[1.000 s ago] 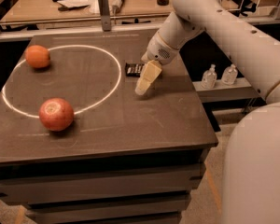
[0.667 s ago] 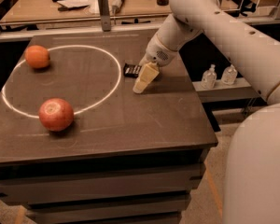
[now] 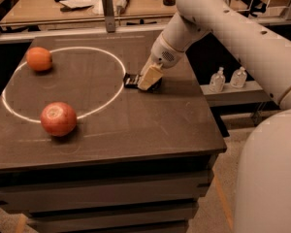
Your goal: Move rxbar chocolate near apple
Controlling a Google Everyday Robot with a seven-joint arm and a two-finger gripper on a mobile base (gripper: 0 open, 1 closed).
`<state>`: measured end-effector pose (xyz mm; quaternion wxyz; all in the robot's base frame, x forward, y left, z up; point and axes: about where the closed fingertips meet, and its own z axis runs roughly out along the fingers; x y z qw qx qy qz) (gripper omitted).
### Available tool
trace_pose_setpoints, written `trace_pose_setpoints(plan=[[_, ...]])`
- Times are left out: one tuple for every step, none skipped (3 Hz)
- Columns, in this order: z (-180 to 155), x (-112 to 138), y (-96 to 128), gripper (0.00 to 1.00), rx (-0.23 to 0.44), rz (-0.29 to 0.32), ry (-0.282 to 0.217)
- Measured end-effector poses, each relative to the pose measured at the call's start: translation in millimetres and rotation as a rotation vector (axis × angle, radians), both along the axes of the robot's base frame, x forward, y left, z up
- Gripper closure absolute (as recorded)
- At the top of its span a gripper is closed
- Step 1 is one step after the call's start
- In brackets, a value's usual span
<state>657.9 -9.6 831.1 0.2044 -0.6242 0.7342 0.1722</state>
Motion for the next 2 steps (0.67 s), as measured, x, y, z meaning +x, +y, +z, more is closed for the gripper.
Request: trace_pose_setpoints(plan=[[5,-2,-2,1.00,0.012,0.000,-0.006],[33,-13,-14,1.00,0.095,-0.002,-0.049]])
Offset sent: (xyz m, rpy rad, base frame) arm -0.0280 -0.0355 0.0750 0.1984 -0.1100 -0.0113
